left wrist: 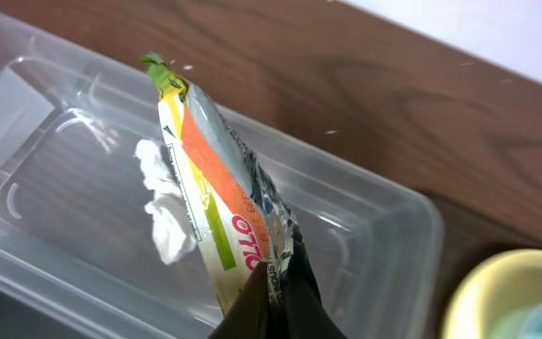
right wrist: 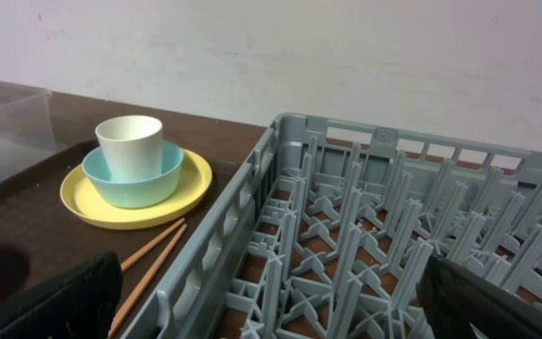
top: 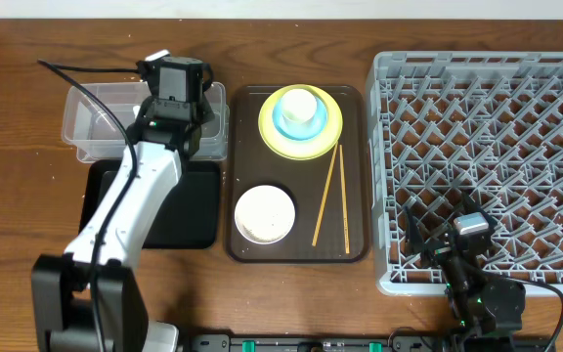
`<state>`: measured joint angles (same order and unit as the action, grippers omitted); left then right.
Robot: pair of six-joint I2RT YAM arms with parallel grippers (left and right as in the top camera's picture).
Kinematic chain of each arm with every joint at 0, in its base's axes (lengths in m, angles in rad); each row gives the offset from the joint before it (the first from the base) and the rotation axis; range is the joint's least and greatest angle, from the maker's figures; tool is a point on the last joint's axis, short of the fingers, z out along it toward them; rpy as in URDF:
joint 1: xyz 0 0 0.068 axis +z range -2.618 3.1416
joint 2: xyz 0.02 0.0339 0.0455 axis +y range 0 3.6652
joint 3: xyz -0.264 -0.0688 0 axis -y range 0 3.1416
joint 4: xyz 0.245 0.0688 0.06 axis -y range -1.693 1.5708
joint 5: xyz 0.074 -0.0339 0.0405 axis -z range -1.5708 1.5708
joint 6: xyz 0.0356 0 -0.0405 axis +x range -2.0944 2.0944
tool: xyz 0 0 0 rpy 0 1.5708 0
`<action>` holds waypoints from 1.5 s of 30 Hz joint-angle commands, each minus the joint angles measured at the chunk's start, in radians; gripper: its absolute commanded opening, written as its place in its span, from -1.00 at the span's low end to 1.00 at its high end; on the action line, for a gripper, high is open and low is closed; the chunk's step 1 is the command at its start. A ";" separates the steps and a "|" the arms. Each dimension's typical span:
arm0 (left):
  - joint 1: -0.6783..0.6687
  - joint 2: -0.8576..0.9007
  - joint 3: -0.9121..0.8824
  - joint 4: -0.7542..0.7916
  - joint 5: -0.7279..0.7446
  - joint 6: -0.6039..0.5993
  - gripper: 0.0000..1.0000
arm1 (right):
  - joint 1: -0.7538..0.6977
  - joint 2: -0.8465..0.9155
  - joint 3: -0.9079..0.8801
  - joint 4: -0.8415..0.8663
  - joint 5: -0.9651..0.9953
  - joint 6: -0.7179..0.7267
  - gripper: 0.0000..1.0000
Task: Sort waste into correct bins and load items into the dishwasher rack
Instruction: 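Carry the wrapper with left gripper and drop it into the clear bin, then reach left gripper to the white rice bowl and grasp its rim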
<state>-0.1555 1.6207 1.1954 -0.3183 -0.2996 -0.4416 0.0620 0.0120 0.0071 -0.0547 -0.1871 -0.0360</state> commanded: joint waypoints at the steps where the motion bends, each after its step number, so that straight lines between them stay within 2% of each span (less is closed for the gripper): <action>1: 0.022 0.050 0.013 0.020 -0.027 0.006 -0.88 | -0.013 -0.005 -0.002 -0.002 -0.004 0.013 0.98; 4: 0.027 0.088 0.013 0.053 -0.027 0.006 -0.86 | -0.013 -0.005 -0.002 -0.002 -0.004 0.013 0.99; 6: 0.026 0.097 0.013 0.059 -0.027 0.006 -0.67 | -0.013 -0.005 -0.002 -0.002 -0.004 0.013 0.99; 7: 0.026 0.097 0.013 0.060 -0.027 0.006 -0.45 | -0.013 -0.005 -0.002 -0.002 -0.004 0.013 0.98; 8: 0.026 0.097 0.013 0.064 -0.027 0.006 -0.32 | -0.013 -0.005 -0.002 -0.002 -0.004 0.013 0.98; 14: 0.026 0.062 0.013 0.084 -0.027 0.006 0.01 | -0.013 -0.005 -0.002 -0.002 -0.004 0.013 0.98; 18: 0.023 -0.009 0.013 0.023 0.037 0.001 0.04 | -0.013 -0.005 -0.002 -0.002 -0.004 0.013 0.98; 26: -0.016 -0.180 0.013 -0.272 0.513 -0.013 0.04 | -0.013 -0.005 -0.002 -0.002 -0.004 0.013 0.99; 28: -0.033 -0.201 0.013 -0.347 0.572 -0.013 0.04 | -0.013 -0.005 -0.002 -0.002 -0.004 0.013 0.99; 37: -0.177 -0.214 0.009 -0.655 0.585 0.026 0.03 | -0.013 -0.005 -0.002 -0.002 -0.004 0.013 0.99; 45: -0.355 -0.209 -0.001 -0.717 0.576 0.020 -0.08 | -0.013 -0.005 -0.002 -0.002 -0.004 0.013 0.99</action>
<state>-0.4568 1.4113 1.1957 -1.0321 0.2668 -0.4320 0.0620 0.0120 0.0071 -0.0544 -0.1871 -0.0357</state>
